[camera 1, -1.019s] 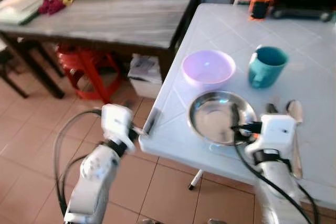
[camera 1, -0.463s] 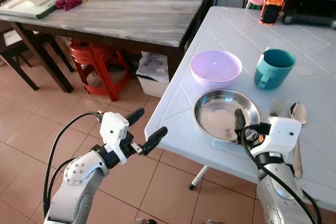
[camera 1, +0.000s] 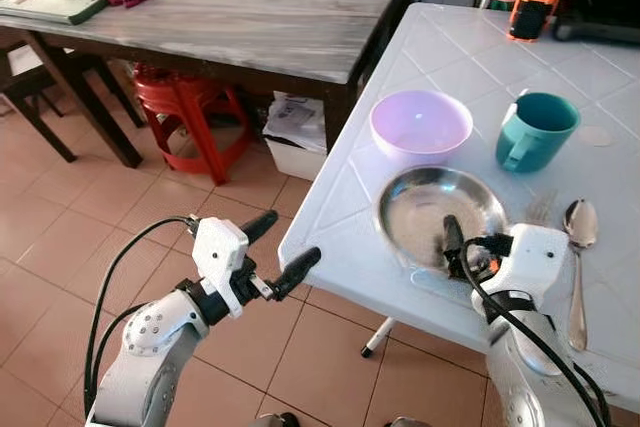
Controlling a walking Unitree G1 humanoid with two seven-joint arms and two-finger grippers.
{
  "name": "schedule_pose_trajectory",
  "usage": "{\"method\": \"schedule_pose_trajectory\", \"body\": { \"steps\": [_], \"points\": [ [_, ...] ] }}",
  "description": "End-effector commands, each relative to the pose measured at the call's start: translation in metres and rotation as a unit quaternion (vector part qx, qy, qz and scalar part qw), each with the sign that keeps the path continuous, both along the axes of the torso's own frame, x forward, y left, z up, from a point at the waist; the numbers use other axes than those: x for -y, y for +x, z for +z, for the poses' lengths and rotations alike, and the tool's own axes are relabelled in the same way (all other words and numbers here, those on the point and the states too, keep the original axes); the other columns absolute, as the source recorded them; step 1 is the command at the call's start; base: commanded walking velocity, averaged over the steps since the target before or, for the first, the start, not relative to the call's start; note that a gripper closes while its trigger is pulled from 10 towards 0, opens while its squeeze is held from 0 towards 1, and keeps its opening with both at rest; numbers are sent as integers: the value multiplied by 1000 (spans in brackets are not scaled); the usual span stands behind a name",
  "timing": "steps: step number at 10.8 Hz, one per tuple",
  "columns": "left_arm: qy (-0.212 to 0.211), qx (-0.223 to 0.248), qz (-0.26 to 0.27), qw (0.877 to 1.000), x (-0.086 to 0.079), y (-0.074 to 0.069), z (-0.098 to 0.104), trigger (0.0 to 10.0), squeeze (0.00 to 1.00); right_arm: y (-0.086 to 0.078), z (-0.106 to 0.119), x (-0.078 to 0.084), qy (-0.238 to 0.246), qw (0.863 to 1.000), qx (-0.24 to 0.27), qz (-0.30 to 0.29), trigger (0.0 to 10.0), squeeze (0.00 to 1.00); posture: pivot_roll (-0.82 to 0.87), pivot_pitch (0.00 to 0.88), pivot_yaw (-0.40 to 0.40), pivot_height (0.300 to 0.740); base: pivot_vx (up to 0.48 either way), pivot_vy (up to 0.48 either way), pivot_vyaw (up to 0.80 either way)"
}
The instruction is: Setting the table
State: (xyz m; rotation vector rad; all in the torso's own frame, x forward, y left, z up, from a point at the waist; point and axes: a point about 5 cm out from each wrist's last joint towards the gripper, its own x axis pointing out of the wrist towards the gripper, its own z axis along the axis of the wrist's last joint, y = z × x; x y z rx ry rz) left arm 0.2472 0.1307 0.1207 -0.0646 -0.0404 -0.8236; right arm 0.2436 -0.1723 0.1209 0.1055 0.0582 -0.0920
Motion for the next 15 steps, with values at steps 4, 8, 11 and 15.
{"method": "schedule_pose_trajectory", "body": {
  "steps": [4,8,11,15],
  "points": [
    [14,-4,-12,1000,-4,-4,-5,10000,0,-3,-8,-4,30,999,-33,8,0,0,-78,150,88,740,0,0,0],
    [15,-2,-22,1000,-3,-4,-5,10000,0,-3,-11,-2,52,997,-51,-1,0,0,-77,149,92,740,0,0,0],
    [9,3,-33,999,-1,-5,1,10000,0,-1,-13,-1,78,995,-62,-13,0,0,-77,151,94,740,0,0,0],
    [13,33,-6,999,1,2,8,10000,0,3,-11,-3,111,991,-71,-15,0,0,-77,149,94,740,0,0,0]
  ]
}}
